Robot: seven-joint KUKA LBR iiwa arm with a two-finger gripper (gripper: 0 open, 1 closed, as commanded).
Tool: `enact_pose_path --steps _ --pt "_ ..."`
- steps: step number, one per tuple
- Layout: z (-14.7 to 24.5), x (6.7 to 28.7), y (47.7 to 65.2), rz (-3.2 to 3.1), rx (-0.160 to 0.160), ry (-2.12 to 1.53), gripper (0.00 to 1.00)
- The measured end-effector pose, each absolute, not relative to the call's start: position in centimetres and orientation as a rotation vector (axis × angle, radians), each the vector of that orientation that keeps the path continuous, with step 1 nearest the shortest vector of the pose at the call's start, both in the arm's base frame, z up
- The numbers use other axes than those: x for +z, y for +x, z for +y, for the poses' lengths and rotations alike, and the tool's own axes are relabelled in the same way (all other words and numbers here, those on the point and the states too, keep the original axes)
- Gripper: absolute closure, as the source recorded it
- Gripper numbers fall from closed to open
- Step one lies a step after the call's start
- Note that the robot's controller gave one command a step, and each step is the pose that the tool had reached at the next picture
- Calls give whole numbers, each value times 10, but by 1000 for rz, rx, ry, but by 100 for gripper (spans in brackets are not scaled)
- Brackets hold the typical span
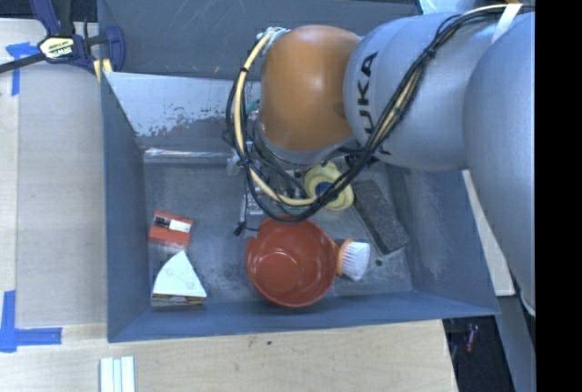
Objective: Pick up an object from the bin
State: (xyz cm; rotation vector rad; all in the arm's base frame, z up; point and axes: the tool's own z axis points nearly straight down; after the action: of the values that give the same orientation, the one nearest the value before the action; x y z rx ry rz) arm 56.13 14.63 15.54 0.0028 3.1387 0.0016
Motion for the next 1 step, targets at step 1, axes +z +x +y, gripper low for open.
enact_pose_path --steps 1 --pt "146 155 561 3139 1 5 100"
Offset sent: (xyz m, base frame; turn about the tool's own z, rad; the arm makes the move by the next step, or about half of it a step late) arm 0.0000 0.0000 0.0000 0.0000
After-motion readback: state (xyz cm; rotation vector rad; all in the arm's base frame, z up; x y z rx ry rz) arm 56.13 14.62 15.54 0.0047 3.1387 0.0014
